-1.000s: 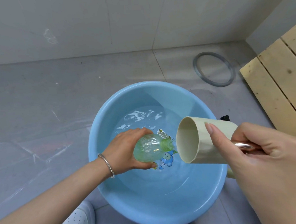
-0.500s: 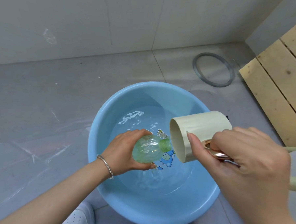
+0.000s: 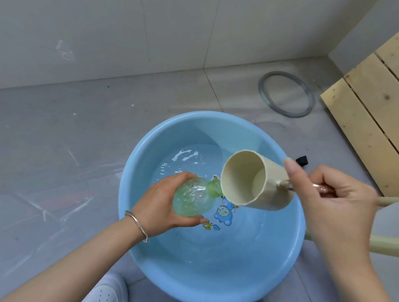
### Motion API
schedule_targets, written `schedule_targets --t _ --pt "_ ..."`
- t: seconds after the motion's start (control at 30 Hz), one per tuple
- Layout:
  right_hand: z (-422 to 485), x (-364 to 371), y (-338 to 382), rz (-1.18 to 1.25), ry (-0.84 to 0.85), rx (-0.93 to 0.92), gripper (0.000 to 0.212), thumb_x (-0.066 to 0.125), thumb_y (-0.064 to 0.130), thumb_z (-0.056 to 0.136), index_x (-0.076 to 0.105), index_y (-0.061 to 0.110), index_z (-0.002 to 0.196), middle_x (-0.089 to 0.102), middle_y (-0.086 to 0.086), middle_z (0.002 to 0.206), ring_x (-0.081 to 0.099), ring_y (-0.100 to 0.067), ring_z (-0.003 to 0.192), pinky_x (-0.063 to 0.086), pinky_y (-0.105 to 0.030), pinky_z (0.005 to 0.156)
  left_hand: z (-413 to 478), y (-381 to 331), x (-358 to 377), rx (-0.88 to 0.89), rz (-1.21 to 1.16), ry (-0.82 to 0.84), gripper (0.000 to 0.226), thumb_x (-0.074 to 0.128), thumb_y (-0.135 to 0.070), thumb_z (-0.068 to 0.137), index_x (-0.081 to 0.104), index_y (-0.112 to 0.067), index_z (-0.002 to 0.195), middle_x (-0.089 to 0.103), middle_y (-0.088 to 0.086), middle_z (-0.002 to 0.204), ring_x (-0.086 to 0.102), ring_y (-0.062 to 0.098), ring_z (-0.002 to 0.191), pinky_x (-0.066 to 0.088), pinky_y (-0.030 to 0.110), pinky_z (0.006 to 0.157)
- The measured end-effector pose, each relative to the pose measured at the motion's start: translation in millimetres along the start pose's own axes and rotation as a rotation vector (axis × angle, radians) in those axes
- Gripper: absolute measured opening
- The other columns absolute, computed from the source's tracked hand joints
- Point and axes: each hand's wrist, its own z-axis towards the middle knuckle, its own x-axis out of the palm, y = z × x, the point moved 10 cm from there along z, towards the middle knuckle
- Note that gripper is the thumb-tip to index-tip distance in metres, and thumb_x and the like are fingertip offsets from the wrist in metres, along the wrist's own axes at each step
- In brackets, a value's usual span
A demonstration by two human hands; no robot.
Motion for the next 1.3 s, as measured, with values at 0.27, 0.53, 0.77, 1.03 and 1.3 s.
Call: schedule_targets --t 0.27,0.53,0.77,1.03,1.3 --pt "-5 54 -124 -0.097 0.214 0.239 0.042 0.058 0.028 0.093 0.049 0.001 0.063 0.041 -0.006 0.050 0.031 -0.010 0.049 0.023 -0.023 0.045 1 -1 -41 -0.031 -0.139 -0.129 0.062 0.073 -0.066 0.053 0.047 -0.044 0.105 0.058 -0.030 0.106 0.055 -0.011 0.097 0.035 0.000 0.080" --pt "-30 120 -121 -0.570 0.259 -0.307 0.034 0.045 0.032 0.088 0.043 0.015 0.060 0.044 -0.001 0.054 0.044 -0.026 0.054 0.030 -0.033 0.062 2 2 -71 -0.052 -0.215 -0.242 0.064 0.074 -0.063 0.051 0.053 -0.036 0.105 0.059 -0.029 0.104 0.056 -0.010 0.096 0.037 0.002 0.083" --pt "-64 169 -107 -0.530 0.374 -0.385 0.032 0.047 0.035 0.087 0.051 0.016 0.062 0.050 0.003 0.058 0.050 -0.022 0.060 0.032 -0.028 0.071 3 -3 -73 -0.039 -0.208 -0.245 0.062 0.074 -0.063 0.052 0.051 -0.038 0.104 0.059 -0.032 0.103 0.056 -0.011 0.097 0.036 0.001 0.083" --pt "-121 203 -77 -0.308 0.549 -0.413 0.026 0.053 0.035 0.086 0.051 0.019 0.066 0.053 0.006 0.065 0.043 -0.011 0.070 0.030 -0.024 0.079 4 -2 -81 -0.041 -0.214 -0.283 0.063 0.074 -0.063 0.052 0.051 -0.038 0.105 0.060 -0.028 0.101 0.058 -0.007 0.095 0.040 0.006 0.083" --pt "-121 183 -90 0.061 0.644 0.032 0.030 0.054 0.042 0.087 0.042 0.031 0.062 0.041 0.017 0.057 0.037 0.000 0.064 0.030 -0.014 0.065 5 -3 -87 -0.037 -0.223 -0.313 0.066 0.074 -0.061 0.053 0.053 -0.028 0.107 0.061 -0.024 0.101 0.058 -0.007 0.093 0.038 0.003 0.082"
